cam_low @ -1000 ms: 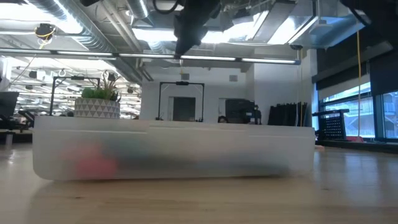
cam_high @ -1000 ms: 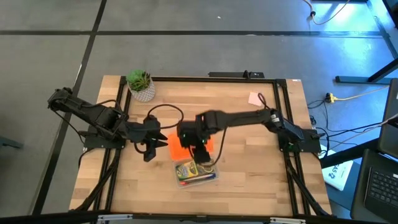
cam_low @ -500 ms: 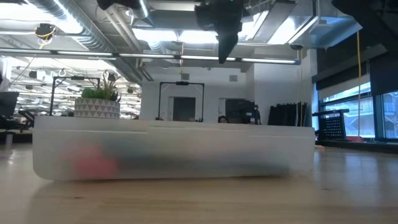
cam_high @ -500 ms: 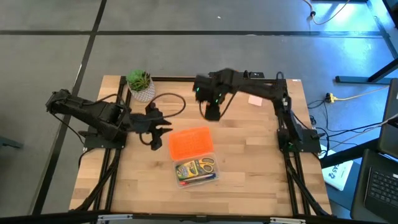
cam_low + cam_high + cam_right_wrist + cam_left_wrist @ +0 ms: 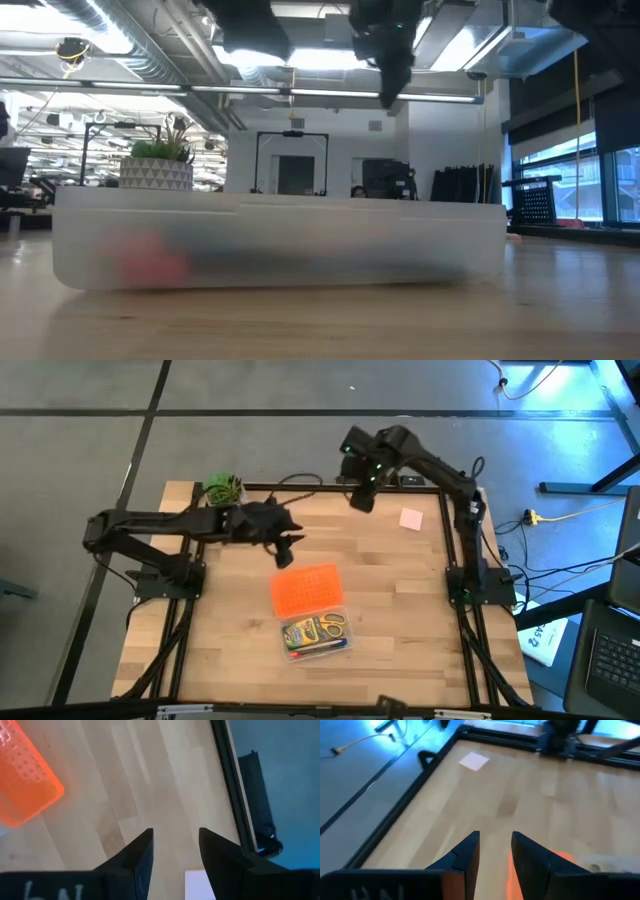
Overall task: Pack school essentials
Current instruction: Put the pink sticky notes into the orange supply box
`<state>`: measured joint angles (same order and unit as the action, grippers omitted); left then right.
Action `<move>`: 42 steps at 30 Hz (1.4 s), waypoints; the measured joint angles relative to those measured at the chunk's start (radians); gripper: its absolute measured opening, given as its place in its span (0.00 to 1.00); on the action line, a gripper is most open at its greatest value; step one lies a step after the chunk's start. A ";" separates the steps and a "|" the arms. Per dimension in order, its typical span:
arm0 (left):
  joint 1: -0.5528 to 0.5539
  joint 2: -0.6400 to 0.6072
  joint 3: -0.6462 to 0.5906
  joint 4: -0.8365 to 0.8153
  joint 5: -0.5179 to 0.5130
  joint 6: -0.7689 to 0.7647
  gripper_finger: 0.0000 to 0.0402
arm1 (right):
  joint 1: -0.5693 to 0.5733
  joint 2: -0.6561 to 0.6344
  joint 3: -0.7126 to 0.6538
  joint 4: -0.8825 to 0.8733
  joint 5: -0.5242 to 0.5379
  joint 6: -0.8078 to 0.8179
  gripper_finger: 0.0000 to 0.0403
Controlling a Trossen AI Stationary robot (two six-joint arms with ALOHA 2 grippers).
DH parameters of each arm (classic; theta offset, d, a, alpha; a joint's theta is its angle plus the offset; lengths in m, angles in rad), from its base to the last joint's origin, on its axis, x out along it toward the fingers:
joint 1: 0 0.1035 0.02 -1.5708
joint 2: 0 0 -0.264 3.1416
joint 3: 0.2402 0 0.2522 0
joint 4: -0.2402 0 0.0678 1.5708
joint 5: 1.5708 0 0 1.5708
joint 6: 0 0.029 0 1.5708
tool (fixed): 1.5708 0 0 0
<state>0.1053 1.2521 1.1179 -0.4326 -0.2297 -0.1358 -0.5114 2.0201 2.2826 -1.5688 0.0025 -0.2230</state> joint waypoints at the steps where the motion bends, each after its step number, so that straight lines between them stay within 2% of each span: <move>1: 0.022 0.013 0.000 0.009 0.005 0.000 0.26 | -0.018 -0.018 -0.027 0.001 -0.010 -0.007 0.39; 4: 0.078 0.047 0.000 0.046 0.005 0.005 0.26 | -0.073 -0.089 -0.153 0.020 -0.029 -0.023 0.39; 7: 0.119 0.073 0.000 0.085 0.031 0.043 0.26 | -0.120 -0.189 -0.331 0.136 -0.030 -0.033 0.39; 12: 0.180 0.123 0.000 0.203 0.155 0.098 0.26 | -0.170 -0.358 -0.613 0.353 -0.031 -0.022 0.39; 16: 0.219 0.173 0.000 0.271 0.198 0.120 0.26 | -0.195 -0.437 -0.755 0.416 -0.031 -0.015 0.39; 20: 0.243 0.201 0.000 0.334 0.220 0.130 0.26 | -0.215 -0.471 -0.826 0.446 -0.031 0.013 0.39; 25: 0.284 0.231 0.000 0.406 0.396 0.154 0.26 | -0.243 -0.494 -0.906 0.518 -0.030 0.013 0.39; 29: 0.330 0.252 0.000 0.435 0.497 0.166 0.26 | -0.252 -0.498 -0.929 0.538 -0.030 0.008 0.39; 35: 0.354 0.255 0.000 0.443 0.498 0.173 0.26 | -0.252 -0.498 -0.929 0.541 -0.031 0.007 0.39; 42: 0.350 0.255 0.000 0.442 0.378 0.168 0.26 | -0.252 -0.498 -0.929 0.541 -0.030 0.009 0.39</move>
<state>0.4553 1.5066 1.1175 0.0093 0.1486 0.0322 -0.7631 1.5219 1.3537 -1.0279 -0.0279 -0.2142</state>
